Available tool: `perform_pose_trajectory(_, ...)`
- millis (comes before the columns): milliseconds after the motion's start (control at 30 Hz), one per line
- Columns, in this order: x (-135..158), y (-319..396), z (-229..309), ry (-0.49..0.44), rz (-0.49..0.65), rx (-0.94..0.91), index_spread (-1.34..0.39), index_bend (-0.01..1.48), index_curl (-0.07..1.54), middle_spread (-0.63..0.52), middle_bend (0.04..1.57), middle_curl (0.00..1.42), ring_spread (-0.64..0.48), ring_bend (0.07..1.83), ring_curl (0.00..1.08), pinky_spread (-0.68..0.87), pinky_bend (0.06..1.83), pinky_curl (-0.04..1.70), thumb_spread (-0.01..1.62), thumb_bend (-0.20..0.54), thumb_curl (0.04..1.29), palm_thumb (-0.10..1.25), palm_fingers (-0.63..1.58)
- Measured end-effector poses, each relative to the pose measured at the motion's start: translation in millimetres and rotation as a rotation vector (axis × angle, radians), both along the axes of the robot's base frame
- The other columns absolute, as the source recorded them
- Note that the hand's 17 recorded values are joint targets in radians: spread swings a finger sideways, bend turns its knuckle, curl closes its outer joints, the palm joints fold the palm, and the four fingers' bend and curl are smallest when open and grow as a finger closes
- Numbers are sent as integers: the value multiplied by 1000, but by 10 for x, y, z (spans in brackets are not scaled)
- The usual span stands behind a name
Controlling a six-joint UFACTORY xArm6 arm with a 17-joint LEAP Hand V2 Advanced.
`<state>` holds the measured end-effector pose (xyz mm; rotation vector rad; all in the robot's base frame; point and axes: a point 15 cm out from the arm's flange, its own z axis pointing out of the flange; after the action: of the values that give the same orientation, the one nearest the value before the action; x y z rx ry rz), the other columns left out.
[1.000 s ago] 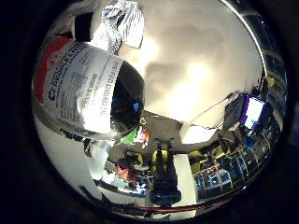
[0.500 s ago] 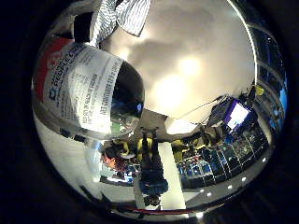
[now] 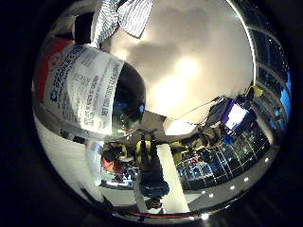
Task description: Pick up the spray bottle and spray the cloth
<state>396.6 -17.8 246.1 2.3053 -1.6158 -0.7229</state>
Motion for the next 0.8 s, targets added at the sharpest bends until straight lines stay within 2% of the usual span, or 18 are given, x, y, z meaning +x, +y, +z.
perform_pose_trajectory(200, -2, 129, -196, 45, 14, -5, -186, 1188, 721, -91, 1373, 611, -157, 1471, 595, -190, 1011, 1332, 947, -15, 752, 1021, 1189)
perform_pose_trajectory(400, 21, 377, -68, 11, 18, 49, -187, 1186, 724, -91, 1372, 612, -157, 1471, 595, -191, 1011, 1333, 947, -15, 754, 1021, 1189)
perform_pose_trajectory(600, 69, 1129, 281, -61, -7, 268, -187, 1184, 727, -91, 1372, 612, -157, 1471, 595, -191, 1011, 1333, 948, -15, 756, 1021, 1190)
perform_pose_trajectory(800, 204, 2094, 749, -184, -5, 534, -188, 1183, 728, -91, 1372, 613, -157, 1468, 594, -191, 1011, 1334, 948, -14, 762, 1033, 1189)
